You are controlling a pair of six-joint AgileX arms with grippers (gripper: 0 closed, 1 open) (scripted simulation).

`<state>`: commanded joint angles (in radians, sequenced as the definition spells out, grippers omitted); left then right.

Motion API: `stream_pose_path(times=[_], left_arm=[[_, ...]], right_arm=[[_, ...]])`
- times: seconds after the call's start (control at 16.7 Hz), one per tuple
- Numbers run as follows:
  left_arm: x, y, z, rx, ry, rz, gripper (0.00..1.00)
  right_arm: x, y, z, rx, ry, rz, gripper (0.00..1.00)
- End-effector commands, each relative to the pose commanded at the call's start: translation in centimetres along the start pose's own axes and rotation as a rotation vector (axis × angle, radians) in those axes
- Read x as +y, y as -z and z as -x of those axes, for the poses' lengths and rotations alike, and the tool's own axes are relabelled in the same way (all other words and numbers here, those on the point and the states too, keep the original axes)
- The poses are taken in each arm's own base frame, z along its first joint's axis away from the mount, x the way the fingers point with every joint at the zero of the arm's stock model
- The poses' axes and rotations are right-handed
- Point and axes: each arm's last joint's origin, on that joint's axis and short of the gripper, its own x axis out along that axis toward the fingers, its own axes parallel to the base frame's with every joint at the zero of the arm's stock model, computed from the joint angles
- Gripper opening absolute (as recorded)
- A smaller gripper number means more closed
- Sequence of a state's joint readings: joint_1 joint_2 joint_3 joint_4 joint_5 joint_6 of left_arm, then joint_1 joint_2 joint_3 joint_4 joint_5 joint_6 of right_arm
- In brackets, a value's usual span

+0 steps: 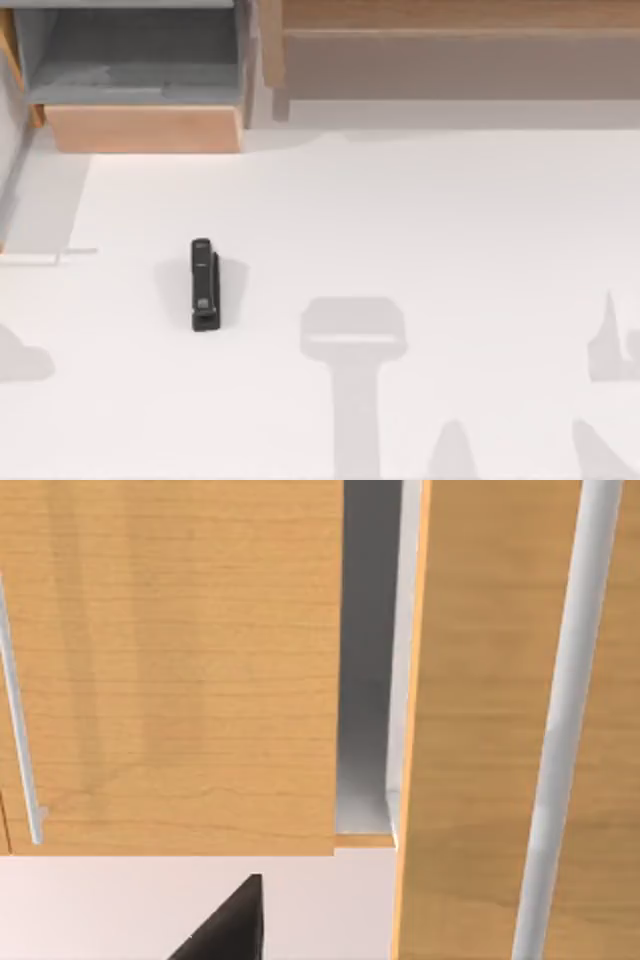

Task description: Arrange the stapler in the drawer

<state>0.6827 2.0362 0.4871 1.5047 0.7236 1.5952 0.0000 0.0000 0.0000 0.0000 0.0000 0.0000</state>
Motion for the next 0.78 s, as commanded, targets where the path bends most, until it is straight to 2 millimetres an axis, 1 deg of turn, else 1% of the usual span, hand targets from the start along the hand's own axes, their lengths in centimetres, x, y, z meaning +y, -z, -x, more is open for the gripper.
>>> stream_pose_path(times=[0.36, 0.6, 0.78], left_arm=[[0.0, 0.0, 0.1, 0.000, -0.002, -0.002, 1.00], [0.0, 0.0, 1.7, -0.001, -0.001, -0.001, 1.00], [0.0, 0.0, 1.9, -0.001, -0.001, -0.001, 1.00]], right_arm=[[0.0, 0.0, 0.0, 0.000, 0.000, 0.000, 1.00], [0.0, 0.0, 0.0, 0.000, 0.000, 0.000, 1.00], [0.0, 0.0, 0.0, 0.000, 0.000, 0.000, 1.00]])
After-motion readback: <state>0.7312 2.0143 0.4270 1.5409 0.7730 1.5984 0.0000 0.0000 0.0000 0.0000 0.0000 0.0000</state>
